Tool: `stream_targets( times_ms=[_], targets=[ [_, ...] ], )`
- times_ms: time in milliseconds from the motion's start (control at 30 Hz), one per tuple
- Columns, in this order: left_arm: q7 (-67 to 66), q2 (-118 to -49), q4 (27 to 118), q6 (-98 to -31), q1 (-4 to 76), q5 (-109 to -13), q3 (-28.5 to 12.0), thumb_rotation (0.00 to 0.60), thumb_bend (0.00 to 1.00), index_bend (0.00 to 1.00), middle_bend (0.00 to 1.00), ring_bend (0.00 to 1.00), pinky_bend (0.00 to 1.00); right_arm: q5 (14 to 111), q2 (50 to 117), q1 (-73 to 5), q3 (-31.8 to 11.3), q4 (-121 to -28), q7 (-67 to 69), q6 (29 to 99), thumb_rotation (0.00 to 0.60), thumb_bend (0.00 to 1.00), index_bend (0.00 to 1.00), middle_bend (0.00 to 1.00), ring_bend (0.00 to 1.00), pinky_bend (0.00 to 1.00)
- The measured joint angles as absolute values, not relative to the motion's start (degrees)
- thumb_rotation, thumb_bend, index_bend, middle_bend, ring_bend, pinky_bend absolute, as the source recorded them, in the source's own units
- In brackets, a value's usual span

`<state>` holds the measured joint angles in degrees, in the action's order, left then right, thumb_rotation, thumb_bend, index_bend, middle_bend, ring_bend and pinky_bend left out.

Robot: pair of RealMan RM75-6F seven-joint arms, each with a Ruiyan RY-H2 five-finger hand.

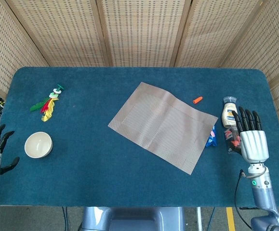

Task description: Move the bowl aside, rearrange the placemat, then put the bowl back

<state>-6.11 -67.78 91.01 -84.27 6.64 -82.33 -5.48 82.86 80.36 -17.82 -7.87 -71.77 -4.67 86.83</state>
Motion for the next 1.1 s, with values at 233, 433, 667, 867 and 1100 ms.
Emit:
stream_targets(
  times_ms=[233,433,667,867,1100],
  targets=[
    [-6.96,-67.98,90.23,-80.73,9.2,-81.99,-6.11,0.6,0.26,0.15,0.0,0.0,0.0,85.71,80.5,-12.47,-5.02,-72.37,-0.4,92.78,0.6,0.2,0.07,0.0,0.0,0.0],
    [-9.44,-69.93,88.44,-75.48,14.49,-81.42,-7.82,0.6,0.27,0.19,0.0,0.0,0.0,87.65,80.63,-10.64,-4.61,-72.38,1.44,95.52,0.6,0.2,0.08,0.0,0.0,0.0],
    [-11.06,-75.49,81.99,-67.51,21.75,-79.15,-10.31,0.6,0.23,0.19,0.0,0.0,0.0,88.42,80.35,-10.12,-5.19,-72.05,3.55,95.78,0.6,0.2,0.08,0.0,0.0,0.0],
    [-14.35,-81.75,75.47,-60.45,28.53,-76.05,-11.96,0.6,0.2,0.19,0.0,0.0,0.0,88.59,80.18,-9.88,-5.62,-72.11,4.51,95.62,0.6,0.2,0.08,0.0,0.0,0.0],
    [-16.63,-87.65,68.46,-55.61,35.42,-74.02,-13.9,0.6,0.2,0.18,0.0,0.0,0.0,88.6,80.1,-9.71,-5.95,-72.03,5.16,95.08,0.6,0.2,0.09,0.0,0.0,0.0]
  ],
)
